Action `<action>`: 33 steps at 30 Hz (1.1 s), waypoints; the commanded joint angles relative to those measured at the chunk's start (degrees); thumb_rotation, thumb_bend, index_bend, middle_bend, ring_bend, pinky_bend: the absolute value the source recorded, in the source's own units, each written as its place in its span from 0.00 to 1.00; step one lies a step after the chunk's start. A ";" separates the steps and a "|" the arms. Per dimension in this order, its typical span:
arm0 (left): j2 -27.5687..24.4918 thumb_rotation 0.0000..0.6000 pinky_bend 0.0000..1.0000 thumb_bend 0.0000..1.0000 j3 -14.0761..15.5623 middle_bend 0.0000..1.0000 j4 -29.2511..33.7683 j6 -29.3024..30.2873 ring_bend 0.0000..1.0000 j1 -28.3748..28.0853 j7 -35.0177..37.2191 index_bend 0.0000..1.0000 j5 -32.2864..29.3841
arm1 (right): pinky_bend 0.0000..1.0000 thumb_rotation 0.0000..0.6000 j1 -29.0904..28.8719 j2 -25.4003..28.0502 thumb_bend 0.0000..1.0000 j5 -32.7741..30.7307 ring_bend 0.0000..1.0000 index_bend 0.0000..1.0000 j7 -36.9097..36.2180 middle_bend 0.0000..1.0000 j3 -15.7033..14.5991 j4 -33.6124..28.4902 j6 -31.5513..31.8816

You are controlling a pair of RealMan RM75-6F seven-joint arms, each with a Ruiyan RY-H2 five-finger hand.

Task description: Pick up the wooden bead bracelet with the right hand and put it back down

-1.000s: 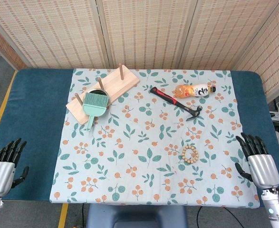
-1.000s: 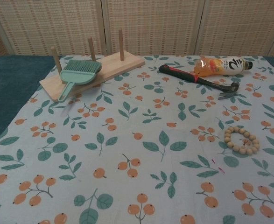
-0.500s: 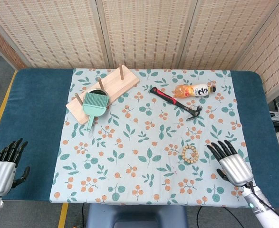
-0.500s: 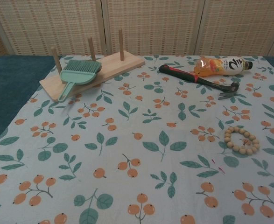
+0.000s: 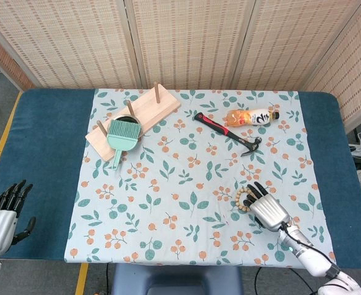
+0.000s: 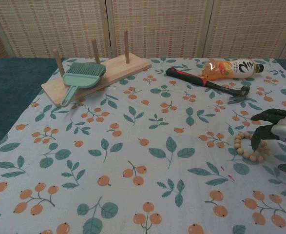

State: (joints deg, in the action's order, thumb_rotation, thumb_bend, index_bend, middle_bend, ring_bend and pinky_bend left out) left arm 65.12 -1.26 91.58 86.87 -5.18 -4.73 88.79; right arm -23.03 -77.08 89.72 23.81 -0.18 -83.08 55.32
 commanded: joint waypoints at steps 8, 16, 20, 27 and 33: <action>-0.16 1.00 0.16 0.43 -0.04 0.00 0.20 -0.55 0.00 -0.11 -0.04 0.00 -0.40 | 0.00 1.00 -1.48 -2.32 0.25 -4.17 0.00 0.37 1.11 0.30 0.77 2.80 -1.69; -0.23 1.00 0.16 0.43 -0.18 0.00 0.45 -1.38 0.00 -0.32 -0.47 0.00 -1.21 | 0.00 1.00 -2.76 -4.07 0.25 -4.39 0.01 0.45 1.86 0.35 0.05 4.80 -2.36; -0.28 1.00 0.16 0.43 -0.17 0.00 0.55 -1.71 0.00 -0.36 -0.69 0.00 -1.51 | 0.00 1.00 -3.15 -5.16 0.26 -4.34 0.05 0.53 2.76 0.40 -0.32 5.93 -2.28; -0.97 1.00 0.16 0.43 -0.13 0.00 1.44 -2.77 0.00 -0.51 -0.44 0.00 -2.43 | 0.00 1.00 -3.35 -7.52 0.26 -4.45 0.14 0.65 3.32 0.51 -0.26 8.18 -0.81; -1.17 1.00 0.16 0.43 -0.17 0.00 1.67 -2.67 0.00 -0.42 -0.56 0.00 -2.57 | 0.00 1.00 -3.76 -8.23 0.37 -4.49 0.20 0.76 4.79 0.59 -0.43 9.33 -0.35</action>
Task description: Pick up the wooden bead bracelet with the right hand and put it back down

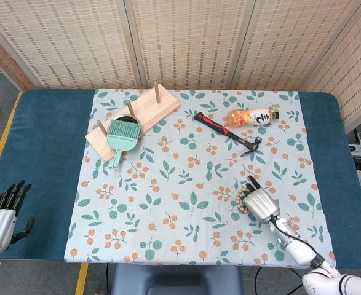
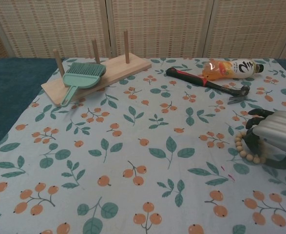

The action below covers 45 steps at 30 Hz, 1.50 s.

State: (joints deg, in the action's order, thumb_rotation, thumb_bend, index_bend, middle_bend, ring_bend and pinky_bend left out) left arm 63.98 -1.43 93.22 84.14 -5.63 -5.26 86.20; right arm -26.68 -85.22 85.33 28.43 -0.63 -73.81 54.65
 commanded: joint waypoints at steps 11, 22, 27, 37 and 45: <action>-0.14 1.00 0.16 0.44 -0.02 0.00 0.24 0.21 0.00 0.12 -0.13 0.00 -0.01 | 0.00 1.00 -0.58 1.59 0.66 2.10 0.25 0.82 -6.93 0.63 -0.15 -0.29 3.00; 0.06 1.00 0.16 0.44 -0.02 0.00 0.25 0.04 0.00 -0.03 -0.35 0.00 0.12 | 0.00 1.00 -2.66 4.93 0.74 -0.05 0.31 0.89 -25.51 0.71 1.12 -5.51 -0.76; 0.17 1.00 0.16 0.44 0.00 0.00 0.13 0.10 0.00 -0.03 -0.43 0.00 0.22 | 0.00 1.00 -5.25 9.17 0.74 -3.04 0.34 0.93 -29.52 0.74 2.90 -9.74 -5.48; 0.14 1.00 0.16 0.45 0.02 0.00 0.13 0.20 0.00 -0.12 -0.15 0.00 0.59 | 0.00 1.00 -11.23 19.26 0.74 -14.89 0.40 0.96 -37.58 0.80 5.66 -20.14 -22.30; 0.27 1.00 0.16 0.45 0.08 0.00 -0.09 0.15 0.00 -0.24 0.09 0.00 0.86 | 0.00 0.99 -17.34 26.63 0.74 -19.80 0.41 0.96 -50.83 0.80 10.03 -22.33 -42.68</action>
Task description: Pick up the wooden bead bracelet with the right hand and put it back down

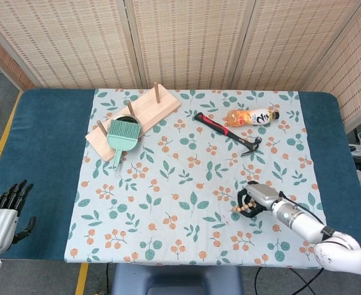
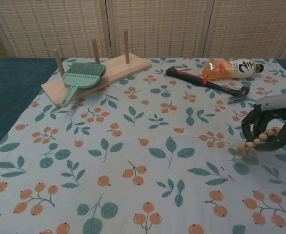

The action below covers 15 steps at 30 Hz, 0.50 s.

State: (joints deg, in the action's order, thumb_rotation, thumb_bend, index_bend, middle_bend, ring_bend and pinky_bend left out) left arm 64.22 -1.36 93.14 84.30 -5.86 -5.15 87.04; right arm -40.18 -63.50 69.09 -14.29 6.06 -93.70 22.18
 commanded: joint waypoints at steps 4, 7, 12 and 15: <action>0.12 1.00 0.16 0.45 0.02 0.00 0.03 -0.02 0.00 -0.09 -0.11 0.00 0.17 | 0.00 0.81 -3.65 6.50 0.74 -3.42 0.41 0.96 -12.01 0.80 7.73 -2.36 -17.22; 0.18 1.00 0.16 0.46 0.00 0.00 -0.01 -0.03 0.00 -0.14 -0.06 0.00 0.21 | 0.00 0.63 -2.12 6.97 0.74 -3.10 0.41 0.93 -12.43 0.80 11.21 -2.14 -20.18; 0.27 1.00 0.16 0.46 0.00 0.00 -0.06 -0.26 0.00 -0.26 -0.04 0.00 0.11 | 0.00 0.65 1.61 6.59 0.74 -4.00 0.41 0.92 -11.84 0.80 16.56 -1.90 -23.55; 0.33 1.00 0.16 0.46 -0.05 0.00 -0.09 -0.36 0.00 -0.38 0.00 0.00 0.15 | 0.00 0.69 5.11 4.91 0.74 -7.59 0.41 0.90 -12.40 0.80 21.35 -1.53 -26.61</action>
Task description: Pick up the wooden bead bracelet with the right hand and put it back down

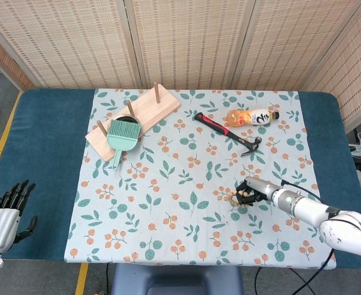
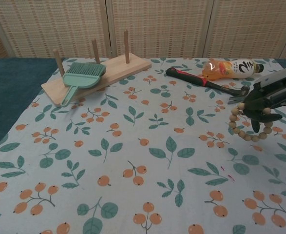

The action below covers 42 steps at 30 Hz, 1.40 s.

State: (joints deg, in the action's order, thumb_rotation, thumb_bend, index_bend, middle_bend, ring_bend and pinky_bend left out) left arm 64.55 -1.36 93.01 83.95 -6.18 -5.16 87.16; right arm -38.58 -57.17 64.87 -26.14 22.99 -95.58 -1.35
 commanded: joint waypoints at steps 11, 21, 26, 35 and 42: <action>-0.03 1.00 0.16 0.46 0.05 0.00 0.30 -0.05 0.00 -0.08 -0.30 0.00 0.00 | 0.00 0.43 21.76 -14.70 0.49 -17.83 0.28 0.41 14.97 0.58 28.14 6.18 -16.36; -0.10 1.00 0.16 0.46 0.09 0.00 0.22 -0.32 0.00 -0.16 -0.04 0.00 -0.17 | 0.00 0.24 35.34 -28.40 0.20 -24.26 0.19 0.30 34.21 0.50 38.33 7.29 -20.26; -0.08 1.00 0.16 0.46 0.12 0.00 0.23 -0.43 0.00 -0.20 -0.12 0.00 -0.19 | 0.00 0.24 37.17 -31.46 0.19 -27.50 0.19 0.33 35.59 0.50 39.42 9.79 -24.18; -0.02 1.00 0.16 0.46 -0.07 0.00 -0.07 -0.94 0.00 -0.40 -0.02 0.00 -0.82 | 0.00 0.18 35.73 -36.41 0.17 -36.27 0.19 0.34 33.99 0.50 40.78 19.70 -33.61; -0.04 1.00 0.16 0.46 -0.11 0.00 -0.06 -0.97 0.00 -0.45 0.16 0.00 -0.92 | 0.00 0.20 35.38 -34.69 0.43 -33.45 0.19 0.42 37.53 0.50 40.43 17.30 -29.97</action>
State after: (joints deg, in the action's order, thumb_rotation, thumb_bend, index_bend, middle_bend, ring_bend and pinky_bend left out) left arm 64.54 -1.49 92.91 82.93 -6.64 -5.01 86.22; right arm -3.31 -92.10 31.07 10.85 63.42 -77.77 -31.86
